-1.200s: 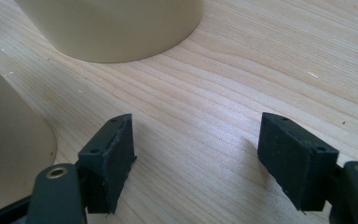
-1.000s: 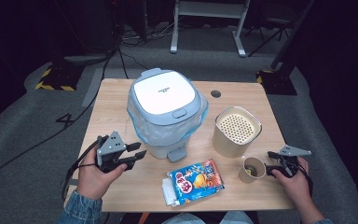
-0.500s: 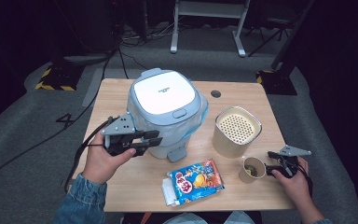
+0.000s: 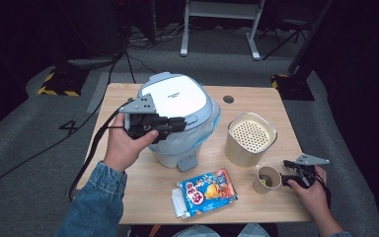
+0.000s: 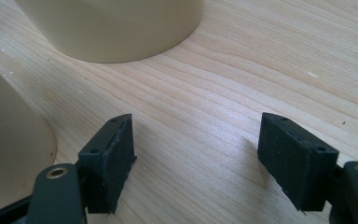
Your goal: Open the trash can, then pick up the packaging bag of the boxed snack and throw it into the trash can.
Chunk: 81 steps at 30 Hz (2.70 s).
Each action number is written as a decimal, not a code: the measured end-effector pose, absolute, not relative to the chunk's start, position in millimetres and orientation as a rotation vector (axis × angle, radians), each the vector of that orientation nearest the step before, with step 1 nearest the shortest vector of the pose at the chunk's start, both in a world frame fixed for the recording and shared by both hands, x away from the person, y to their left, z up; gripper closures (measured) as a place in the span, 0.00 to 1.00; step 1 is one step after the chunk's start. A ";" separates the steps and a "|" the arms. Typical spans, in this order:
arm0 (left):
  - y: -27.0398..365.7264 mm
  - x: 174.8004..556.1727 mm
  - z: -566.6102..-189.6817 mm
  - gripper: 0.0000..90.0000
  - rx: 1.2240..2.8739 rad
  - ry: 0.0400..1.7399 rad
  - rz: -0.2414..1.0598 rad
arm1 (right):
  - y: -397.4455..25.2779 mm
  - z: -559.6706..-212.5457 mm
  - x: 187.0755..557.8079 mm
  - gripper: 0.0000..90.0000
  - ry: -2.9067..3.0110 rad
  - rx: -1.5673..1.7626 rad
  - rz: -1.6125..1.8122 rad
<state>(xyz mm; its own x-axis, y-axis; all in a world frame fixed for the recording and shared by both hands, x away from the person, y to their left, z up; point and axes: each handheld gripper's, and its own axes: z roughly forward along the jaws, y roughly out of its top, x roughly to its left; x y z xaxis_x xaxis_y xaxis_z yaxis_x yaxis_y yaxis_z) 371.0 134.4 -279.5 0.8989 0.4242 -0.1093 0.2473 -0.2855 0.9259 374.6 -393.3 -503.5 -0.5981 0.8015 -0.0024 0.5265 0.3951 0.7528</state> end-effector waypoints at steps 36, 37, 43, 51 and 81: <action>104.5 382.6 -279.6 1.00 2.042 0.576 0.390 | -393.3 -503.5 374.6 0.30 2.293 1.146 1.038; 106.2 383.5 -280.4 1.00 2.030 0.574 0.379 | -393.3 -503.5 374.5 0.31 2.293 1.147 1.038; 111.7 384.9 -283.1 0.74 1.980 0.583 0.354 | -393.3 -503.5 374.6 0.31 2.293 1.146 1.039; 131.1 373.2 -280.1 0.54 1.915 0.537 0.316 | -393.3 -503.5 374.6 0.31 2.293 1.147 1.038; 207.8 309.4 -402.2 0.47 2.036 0.766 0.415 | -404.5 -452.7 372.1 0.34 2.213 1.074 1.118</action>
<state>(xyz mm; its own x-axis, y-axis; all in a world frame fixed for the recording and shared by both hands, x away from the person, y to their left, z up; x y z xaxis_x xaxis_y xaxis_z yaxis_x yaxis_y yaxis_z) 309.4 207.8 -402.2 0.7524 0.6587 -0.0011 0.3591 -0.4088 0.8390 372.1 -404.5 -452.7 -0.6041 0.7961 -0.0354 0.4438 0.3731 0.8148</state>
